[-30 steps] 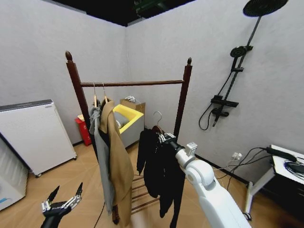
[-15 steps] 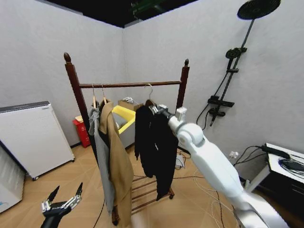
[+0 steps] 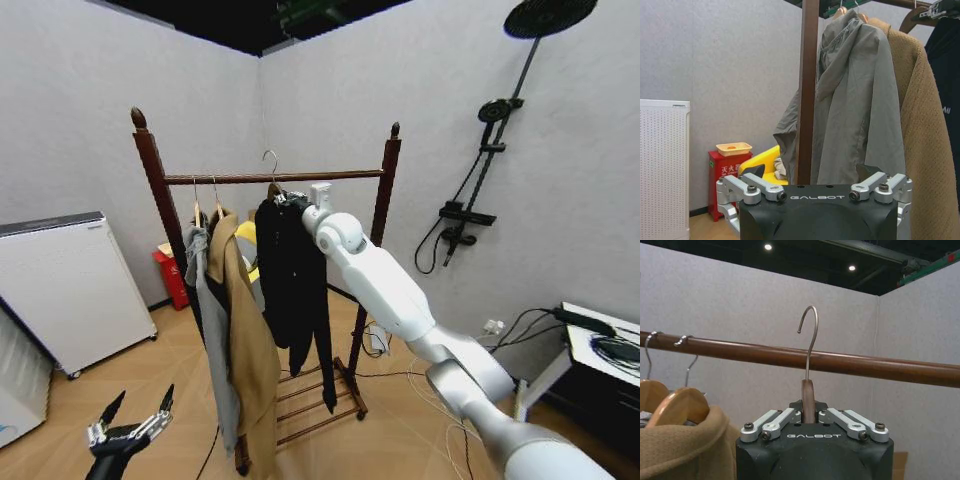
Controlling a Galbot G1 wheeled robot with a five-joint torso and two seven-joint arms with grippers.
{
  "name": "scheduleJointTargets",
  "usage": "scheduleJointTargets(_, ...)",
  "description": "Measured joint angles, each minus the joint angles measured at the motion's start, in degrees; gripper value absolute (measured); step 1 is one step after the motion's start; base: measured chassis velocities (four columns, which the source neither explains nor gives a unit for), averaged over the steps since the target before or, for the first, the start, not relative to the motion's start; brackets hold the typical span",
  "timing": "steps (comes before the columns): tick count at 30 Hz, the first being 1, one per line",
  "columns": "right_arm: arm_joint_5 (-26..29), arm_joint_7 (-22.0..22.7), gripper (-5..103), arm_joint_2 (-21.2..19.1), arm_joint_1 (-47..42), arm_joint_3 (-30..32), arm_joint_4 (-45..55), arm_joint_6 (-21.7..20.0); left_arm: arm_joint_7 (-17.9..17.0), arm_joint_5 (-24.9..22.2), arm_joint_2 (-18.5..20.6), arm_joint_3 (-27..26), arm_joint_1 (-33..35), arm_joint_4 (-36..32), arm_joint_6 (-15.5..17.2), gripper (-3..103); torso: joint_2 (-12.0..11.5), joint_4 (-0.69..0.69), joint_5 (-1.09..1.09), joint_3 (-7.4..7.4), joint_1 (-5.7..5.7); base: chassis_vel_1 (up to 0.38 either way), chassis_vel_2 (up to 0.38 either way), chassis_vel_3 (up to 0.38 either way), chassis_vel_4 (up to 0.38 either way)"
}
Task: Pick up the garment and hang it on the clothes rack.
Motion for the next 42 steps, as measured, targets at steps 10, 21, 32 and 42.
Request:
scheduleJointTargets(10, -1.02, 0.00, 10, 2.86, 1.83, -0.33, -6.45, 0.34, 0.00, 0.00, 0.00, 0.00, 0.00, 0.00, 0.00, 100, 0.01, -0.01, -0.01, 0.00, 0.00, 0.000, 0.000, 0.000, 0.000)
scheduleJointTargets(21, -1.33, -0.07, 17, 3.98, -0.19, -1.84, -5.48, 1.24, 0.00, 0.00, 0.00, 0.00, 0.00, 0.00, 0.00, 100, 0.01, 0.00, -0.01, -0.01, 0.00, 0.000, 0.000, 0.000, 0.000)
scheduleJointTargets(32, 0.55, 2.77, 49, -0.72, -6.02, 0.01, 7.12, 1.49, 0.00, 0.00, 0.00, 0.00, 0.00, 0.00, 0.00, 100, 0.01, 0.00, 0.00, -0.01, -0.01, 0.000, 0.000, 0.000, 0.000)
scheduleJointTargets(42, 2.28, 6.04, 92, -14.97, -25.65, 10.61, 32.53, -0.42, -0.01, 0.00, 0.00, 0.00, 0.00, 0.00, 0.00, 100, 0.02, -0.01, 0.01, -0.02, -0.01, 0.000, 0.000, 0.000, 0.000)
